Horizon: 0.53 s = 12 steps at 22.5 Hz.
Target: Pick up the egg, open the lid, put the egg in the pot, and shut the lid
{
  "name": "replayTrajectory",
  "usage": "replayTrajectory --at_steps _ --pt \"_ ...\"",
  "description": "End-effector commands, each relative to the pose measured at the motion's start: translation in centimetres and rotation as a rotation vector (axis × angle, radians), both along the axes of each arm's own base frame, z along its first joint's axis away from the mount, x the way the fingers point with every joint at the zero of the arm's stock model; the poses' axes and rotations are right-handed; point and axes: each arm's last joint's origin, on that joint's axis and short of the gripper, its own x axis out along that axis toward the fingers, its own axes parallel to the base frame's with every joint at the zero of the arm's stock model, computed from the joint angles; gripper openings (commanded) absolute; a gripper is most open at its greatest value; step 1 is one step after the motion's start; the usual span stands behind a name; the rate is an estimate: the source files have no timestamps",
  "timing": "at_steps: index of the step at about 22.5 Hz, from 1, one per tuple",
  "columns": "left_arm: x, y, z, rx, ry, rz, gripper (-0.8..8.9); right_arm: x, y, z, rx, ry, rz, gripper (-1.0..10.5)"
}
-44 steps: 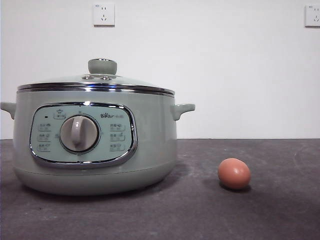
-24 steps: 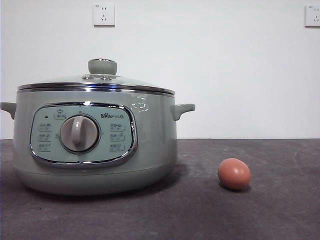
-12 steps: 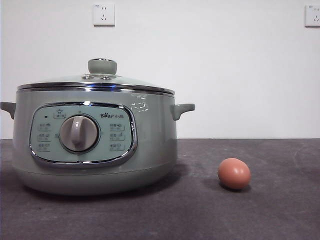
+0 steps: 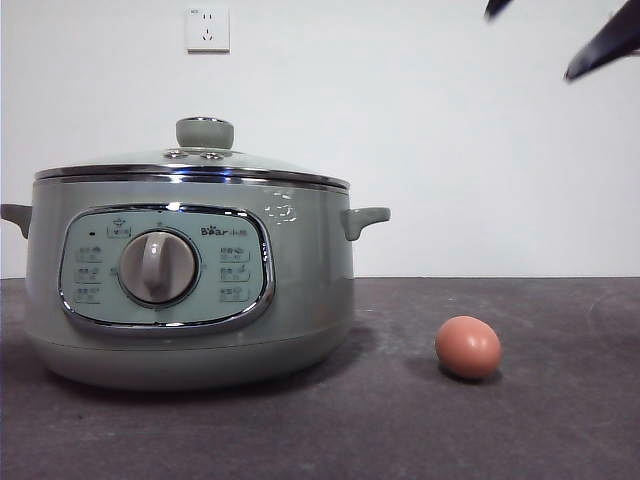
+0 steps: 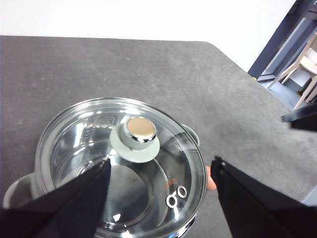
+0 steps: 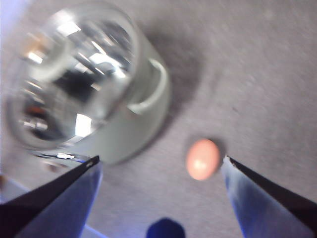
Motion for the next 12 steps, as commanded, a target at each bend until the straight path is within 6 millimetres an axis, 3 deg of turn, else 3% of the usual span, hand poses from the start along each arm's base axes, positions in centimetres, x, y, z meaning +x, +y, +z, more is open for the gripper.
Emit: replayTrajectory --at_steps 1,5,12 --pt "-0.1 -0.1 0.3 0.007 -0.026 -0.013 3.46 0.9 1.9 -1.5 -0.096 0.050 -0.011 4.1" --pt "-0.1 -0.1 0.3 0.007 -0.026 -0.012 3.46 3.2 4.9 -5.2 -0.232 0.159 -0.021 4.1" --pt "-0.1 -0.1 0.3 0.008 -0.023 -0.011 3.46 7.1 7.4 -11.7 -0.332 0.292 -0.038 4.1"
